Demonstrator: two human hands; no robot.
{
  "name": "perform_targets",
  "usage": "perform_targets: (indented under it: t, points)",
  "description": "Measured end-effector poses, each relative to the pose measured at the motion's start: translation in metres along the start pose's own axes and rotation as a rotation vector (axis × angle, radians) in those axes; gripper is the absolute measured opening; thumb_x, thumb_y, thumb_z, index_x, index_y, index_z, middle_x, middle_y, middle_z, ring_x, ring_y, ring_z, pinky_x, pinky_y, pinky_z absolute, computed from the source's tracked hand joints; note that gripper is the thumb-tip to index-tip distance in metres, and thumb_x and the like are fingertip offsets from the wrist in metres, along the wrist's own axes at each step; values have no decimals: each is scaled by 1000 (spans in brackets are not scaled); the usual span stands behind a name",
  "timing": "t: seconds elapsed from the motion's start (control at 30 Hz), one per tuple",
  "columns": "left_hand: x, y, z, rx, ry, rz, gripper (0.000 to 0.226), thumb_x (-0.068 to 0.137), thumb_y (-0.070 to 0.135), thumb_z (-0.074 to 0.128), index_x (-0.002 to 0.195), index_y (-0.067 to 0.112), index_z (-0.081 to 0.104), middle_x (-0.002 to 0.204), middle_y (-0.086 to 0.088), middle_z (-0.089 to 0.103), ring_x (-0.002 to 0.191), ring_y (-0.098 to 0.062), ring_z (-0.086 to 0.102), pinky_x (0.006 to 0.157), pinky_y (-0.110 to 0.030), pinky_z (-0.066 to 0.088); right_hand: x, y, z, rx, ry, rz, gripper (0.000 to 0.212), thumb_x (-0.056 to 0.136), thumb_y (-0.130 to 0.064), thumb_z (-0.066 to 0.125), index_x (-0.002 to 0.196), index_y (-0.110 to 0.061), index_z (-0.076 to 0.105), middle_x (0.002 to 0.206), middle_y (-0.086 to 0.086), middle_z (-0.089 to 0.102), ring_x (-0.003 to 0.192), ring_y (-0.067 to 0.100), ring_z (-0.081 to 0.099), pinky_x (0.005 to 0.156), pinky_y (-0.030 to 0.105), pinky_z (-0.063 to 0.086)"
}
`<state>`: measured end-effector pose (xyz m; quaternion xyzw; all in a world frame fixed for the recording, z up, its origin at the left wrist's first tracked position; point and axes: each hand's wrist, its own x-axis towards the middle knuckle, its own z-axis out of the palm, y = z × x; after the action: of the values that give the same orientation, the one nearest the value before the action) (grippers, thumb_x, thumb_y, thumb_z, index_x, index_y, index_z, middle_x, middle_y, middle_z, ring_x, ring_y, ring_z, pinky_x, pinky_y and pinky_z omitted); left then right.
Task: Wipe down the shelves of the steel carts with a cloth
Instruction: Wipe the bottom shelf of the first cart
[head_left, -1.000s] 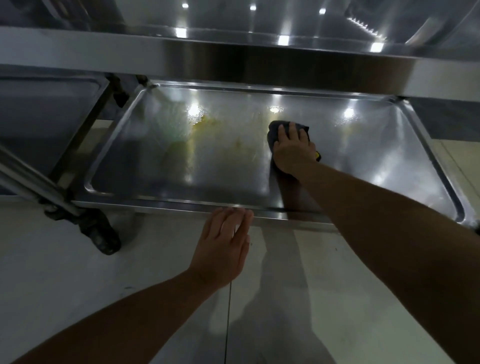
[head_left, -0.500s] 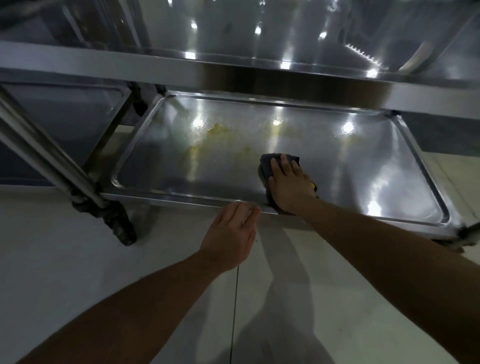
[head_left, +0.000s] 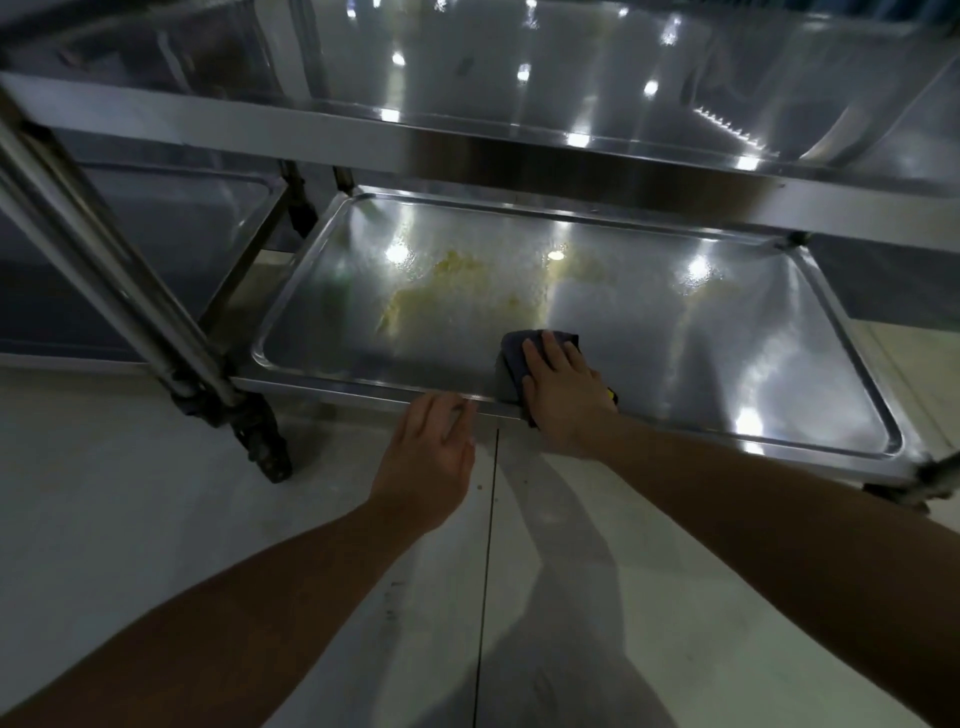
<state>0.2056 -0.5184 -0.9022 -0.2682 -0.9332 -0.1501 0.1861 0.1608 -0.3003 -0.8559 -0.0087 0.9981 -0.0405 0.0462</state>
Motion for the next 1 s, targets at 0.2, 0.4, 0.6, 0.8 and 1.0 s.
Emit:
perform_targets:
  t: [0.2, 0.4, 0.6, 0.8, 1.0]
  points:
    - [-3, 5, 9, 115, 79, -16, 51, 99, 28, 39, 139, 3, 59, 129, -16, 58, 124, -33, 42, 109, -50, 44, 54, 5, -4, 60, -2, 124, 58, 107, -41, 23, 160, -23, 9, 168, 2, 1, 153, 30, 6, 118, 50, 22]
    - [-5, 0, 19, 104, 108, 13, 48, 100, 27, 43, 138, 3, 59, 131, -16, 55, 123, -34, 47, 109, -53, 44, 107, 19, -13, 82, 19, 162, 57, 107, -41, 23, 161, -23, 11, 168, 4, 4, 153, 33, 8, 118, 53, 21]
    - [-6, -5, 25, 65, 102, 26, 49, 100, 30, 46, 142, 6, 57, 136, -14, 53, 127, -33, 49, 115, -52, 37, 130, -9, -13, 90, 49, 200, 57, 108, -39, 22, 161, -22, 9, 169, 4, 2, 153, 34, 6, 119, 52, 17]
    - [-6, -8, 22, 81, 130, 68, 48, 99, 26, 48, 141, 5, 58, 131, -15, 58, 124, -34, 50, 118, -50, 32, 101, -13, -10, 49, 24, 153, 58, 107, -41, 22, 161, -23, 9, 169, 4, 1, 153, 32, 7, 117, 51, 21]
    - [3, -2, 4, -20, 129, 38, 40, 102, 26, 46, 127, 3, 67, 111, -9, 65, 100, -29, 53, 90, -41, 48, 43, -25, -7, -5, -31, 64, 58, 108, -40, 21, 160, -21, 5, 168, 4, -2, 153, 31, 5, 116, 50, 24]
